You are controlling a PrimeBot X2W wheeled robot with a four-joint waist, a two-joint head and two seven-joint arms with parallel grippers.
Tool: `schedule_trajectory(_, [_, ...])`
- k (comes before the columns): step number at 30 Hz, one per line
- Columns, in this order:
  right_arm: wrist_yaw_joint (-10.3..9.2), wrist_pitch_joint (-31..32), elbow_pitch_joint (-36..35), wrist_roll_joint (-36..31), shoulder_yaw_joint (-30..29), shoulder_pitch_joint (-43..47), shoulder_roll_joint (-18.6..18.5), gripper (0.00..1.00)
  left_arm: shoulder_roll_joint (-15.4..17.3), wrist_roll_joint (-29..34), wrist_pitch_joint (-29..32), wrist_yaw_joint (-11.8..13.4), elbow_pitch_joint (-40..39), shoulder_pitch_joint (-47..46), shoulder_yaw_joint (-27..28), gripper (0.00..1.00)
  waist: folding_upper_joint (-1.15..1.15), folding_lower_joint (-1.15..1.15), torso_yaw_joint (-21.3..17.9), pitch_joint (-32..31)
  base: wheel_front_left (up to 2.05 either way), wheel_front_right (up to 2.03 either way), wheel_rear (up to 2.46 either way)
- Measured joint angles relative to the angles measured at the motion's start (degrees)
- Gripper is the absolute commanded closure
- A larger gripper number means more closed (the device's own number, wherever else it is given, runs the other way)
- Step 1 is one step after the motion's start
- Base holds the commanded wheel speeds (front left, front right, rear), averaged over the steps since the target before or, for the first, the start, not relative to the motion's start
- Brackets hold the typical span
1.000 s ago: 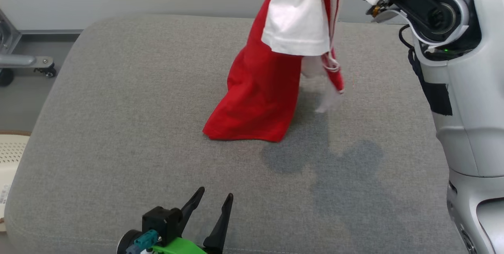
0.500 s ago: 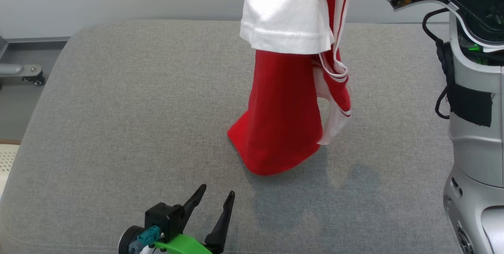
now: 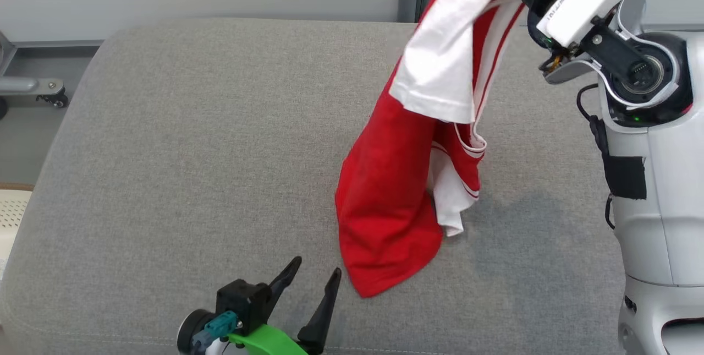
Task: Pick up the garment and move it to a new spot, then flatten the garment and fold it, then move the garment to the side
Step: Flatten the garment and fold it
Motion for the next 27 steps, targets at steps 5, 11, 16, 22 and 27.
schedule_trajectory(5, [0.0,-4.74,7.19,-9.87,-6.25,0.69,0.04,1.0,-0.42,0.0,0.48,-1.08,-0.52,-2.77,-2.24,0.0,0.0,0.0,0.98,1.9,0.0,0.0,0.0])
schedule_trajectory(11, [0.0,-8.89,13.85,-19.82,-11.49,0.71,-1.98,1.0,-1.1,-0.02,0.65,-2.36,-0.65,-6.28,-4.74,0.0,0.0,0.0,2.96,4.66,0.0,0.0,0.0])
schedule_trajectory(16, [0.0,-12.91,17.89,-21.45,-13.6,3.39,-2.79,1.0,-1.71,-2.3,0.45,-4.3,0.58,-9.16,-7.33,0.0,0.0,0.0,4.9,7.04,0.0,0.0,0.0])
schedule_trajectory(22, [0.0,-14.63,19.85,-19.86,-12.93,6.91,-0.2,1.0,-1.87,-7.94,1.43,-5.58,0.66,-9.17,-12.05,0.0,0.0,0.0,4.16,8.04,0.0,0.0,0.0])
schedule_trajectory(27, [0.0,-16.41,20.09,-17.08,-12.11,7.09,0.09,1.0,-1.94,-12.85,3.07,-6.13,-0.31,-10.01,-17.47,0.0,0.0,0.0,2.01,8.58,0.0,0.0,0.0])
